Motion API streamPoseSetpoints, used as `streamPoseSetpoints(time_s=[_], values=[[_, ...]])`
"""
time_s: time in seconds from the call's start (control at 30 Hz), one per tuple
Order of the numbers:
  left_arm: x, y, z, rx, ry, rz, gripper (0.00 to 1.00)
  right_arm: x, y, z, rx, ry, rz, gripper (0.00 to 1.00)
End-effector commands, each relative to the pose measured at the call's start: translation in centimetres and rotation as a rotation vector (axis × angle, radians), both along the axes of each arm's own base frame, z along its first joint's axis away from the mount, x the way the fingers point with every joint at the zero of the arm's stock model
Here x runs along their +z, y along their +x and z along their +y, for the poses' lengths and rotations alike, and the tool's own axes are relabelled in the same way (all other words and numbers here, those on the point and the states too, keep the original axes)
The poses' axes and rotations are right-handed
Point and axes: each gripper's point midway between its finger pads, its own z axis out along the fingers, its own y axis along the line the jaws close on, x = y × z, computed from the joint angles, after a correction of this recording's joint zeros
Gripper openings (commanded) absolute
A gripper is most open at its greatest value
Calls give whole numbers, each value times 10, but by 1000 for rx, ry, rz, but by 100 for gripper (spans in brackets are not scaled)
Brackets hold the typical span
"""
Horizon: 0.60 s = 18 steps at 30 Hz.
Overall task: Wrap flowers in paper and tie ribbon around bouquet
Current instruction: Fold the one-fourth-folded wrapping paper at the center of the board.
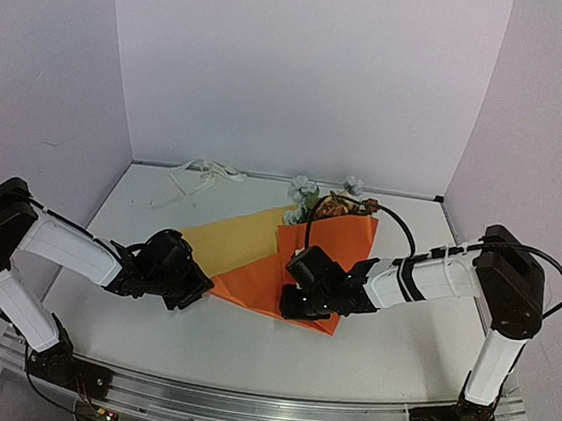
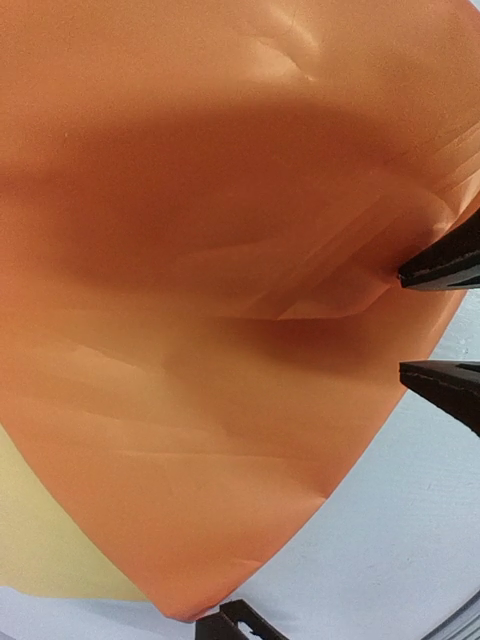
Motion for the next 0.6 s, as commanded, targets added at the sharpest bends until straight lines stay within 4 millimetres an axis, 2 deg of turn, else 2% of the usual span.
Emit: streamPoseSetpoints(time_s=[0.0,0.17,0.3,0.4,0.57], values=[[13,21,-5,45,1,-63,43,-3,2,9,36,-24,10,27],[4,21,-2,54,34,-51,41,-10,2,13,53,-27,30,27],[1,23,-2,48,56,-50,36,-11,-2,16,71,-17,50,27],[-2,25,-3,43,73,-49,27,-3,-4,21,91,6,53,27],[-6,27,-1,44,94,-49,13,24,-8,31,141,68,47,27]])
